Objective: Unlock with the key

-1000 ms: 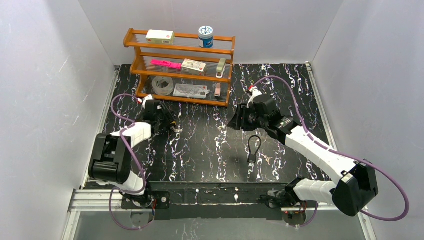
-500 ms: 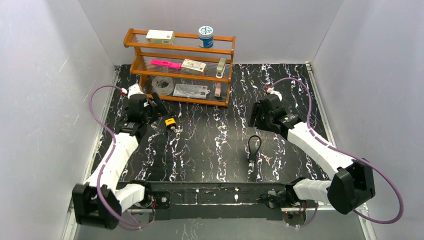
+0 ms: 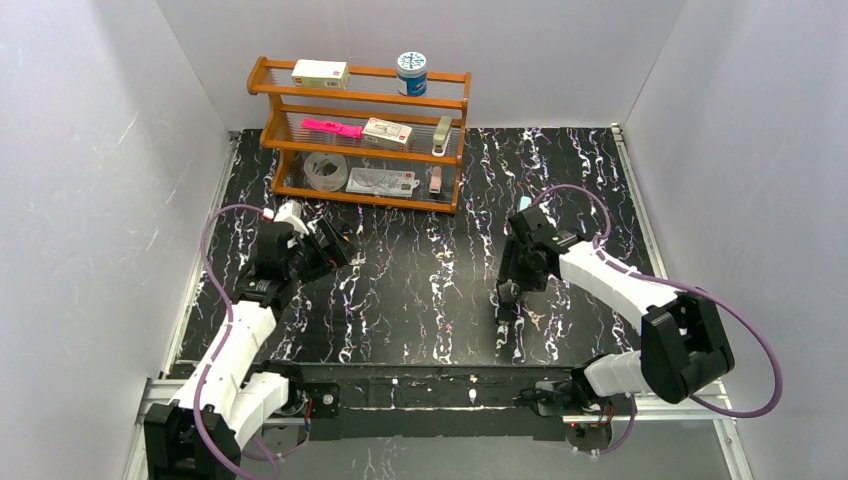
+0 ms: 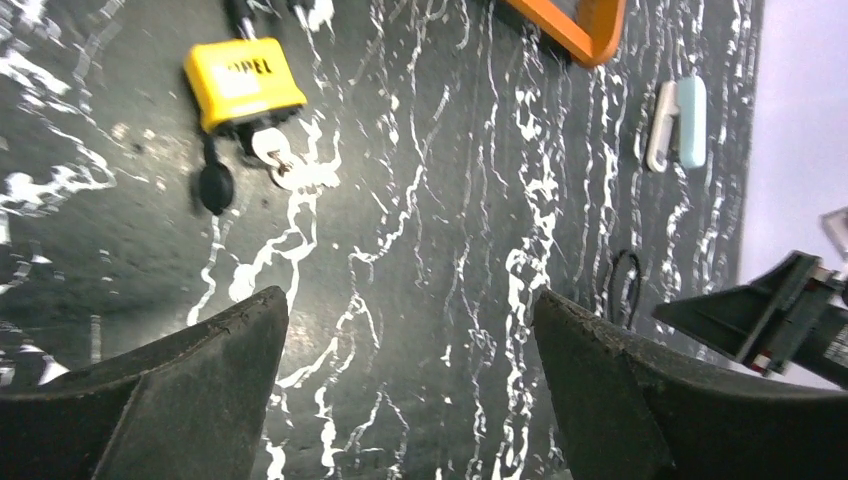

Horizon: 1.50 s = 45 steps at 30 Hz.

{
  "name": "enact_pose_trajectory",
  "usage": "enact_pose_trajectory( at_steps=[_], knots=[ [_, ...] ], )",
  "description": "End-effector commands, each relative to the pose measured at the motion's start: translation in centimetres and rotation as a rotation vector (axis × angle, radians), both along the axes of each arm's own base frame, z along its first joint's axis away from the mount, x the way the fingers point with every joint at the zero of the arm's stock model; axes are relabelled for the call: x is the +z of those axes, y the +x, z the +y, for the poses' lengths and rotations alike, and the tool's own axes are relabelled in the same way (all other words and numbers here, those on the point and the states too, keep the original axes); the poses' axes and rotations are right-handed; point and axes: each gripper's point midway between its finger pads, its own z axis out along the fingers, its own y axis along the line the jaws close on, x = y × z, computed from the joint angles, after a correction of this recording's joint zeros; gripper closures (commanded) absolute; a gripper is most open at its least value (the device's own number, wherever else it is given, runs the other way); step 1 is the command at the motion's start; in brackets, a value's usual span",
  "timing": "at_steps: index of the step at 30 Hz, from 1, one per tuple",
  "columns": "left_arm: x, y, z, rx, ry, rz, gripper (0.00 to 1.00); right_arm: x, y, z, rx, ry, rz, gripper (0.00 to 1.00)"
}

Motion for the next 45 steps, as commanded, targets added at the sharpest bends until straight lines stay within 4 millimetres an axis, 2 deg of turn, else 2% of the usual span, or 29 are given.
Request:
enact_pose_trajectory(
  at_steps=[1, 4, 8, 11, 13, 17, 21, 24, 29, 34, 36, 45],
  knots=[
    [0.0, -0.5, -2.5, -0.065, -0.163, 0.005, 0.11, -0.9, -3.2, 1.7, 0.027, 0.087, 0.126, 0.39],
    [-0.8, -0.7, -2.9, -0.069, -0.185, 0.031, 0.13, -2.2, -4.7, 1.0, -0.009, 0.034, 0.166, 0.37],
    [-1.3, -0.7, -3.0, -0.067, -0.197, 0.045, 0.14, -3.0, -5.0, -2.4, -0.171, -0.115, 0.147, 0.38],
    [-1.5, -0.8, -3.2, -0.078, -0.204, 0.050, 0.14, -3.2, -4.8, -2.0, -0.148, -0.090, 0.127, 0.49],
    [-1.6, -0.9, -3.3, -0.085, -0.207, 0.057, 0.15, -3.3, -5.0, -1.6, -0.137, -0.071, 0.142, 0.50],
    [-2.0, -1.0, -3.4, -0.085, -0.208, 0.062, 0.15, -3.2, -5.1, -3.7, -0.213, -0.152, 0.117, 0.45],
    [-2.2, -1.2, -3.4, -0.087, -0.212, 0.066, 0.15, -2.4, -4.4, -5.2, -0.288, -0.167, 0.064, 0.47],
    [-2.4, -1.2, -3.4, -0.087, -0.210, 0.069, 0.15, -3.2, -5.0, -6.2, -0.327, -0.191, 0.102, 0.49],
    [-2.3, -1.2, -3.5, -0.093, -0.212, 0.065, 0.15, -4.7, -6.0, -6.2, -0.345, -0.168, 0.152, 0.50],
    [-2.4, -1.2, -3.6, -0.093, -0.216, 0.073, 0.15, -4.9, -5.9, -6.0, -0.331, -0.151, 0.161, 0.53],
    [-2.4, -1.2, -3.7, -0.095, -0.217, 0.072, 0.15, -5.0, -5.9, -5.9, -0.323, -0.144, 0.167, 0.56],
    [-2.2, -1.5, -4.4, -0.118, -0.234, 0.084, 0.15, -4.5, -5.1, -5.8, -0.285, -0.146, 0.147, 0.92]
  ],
)
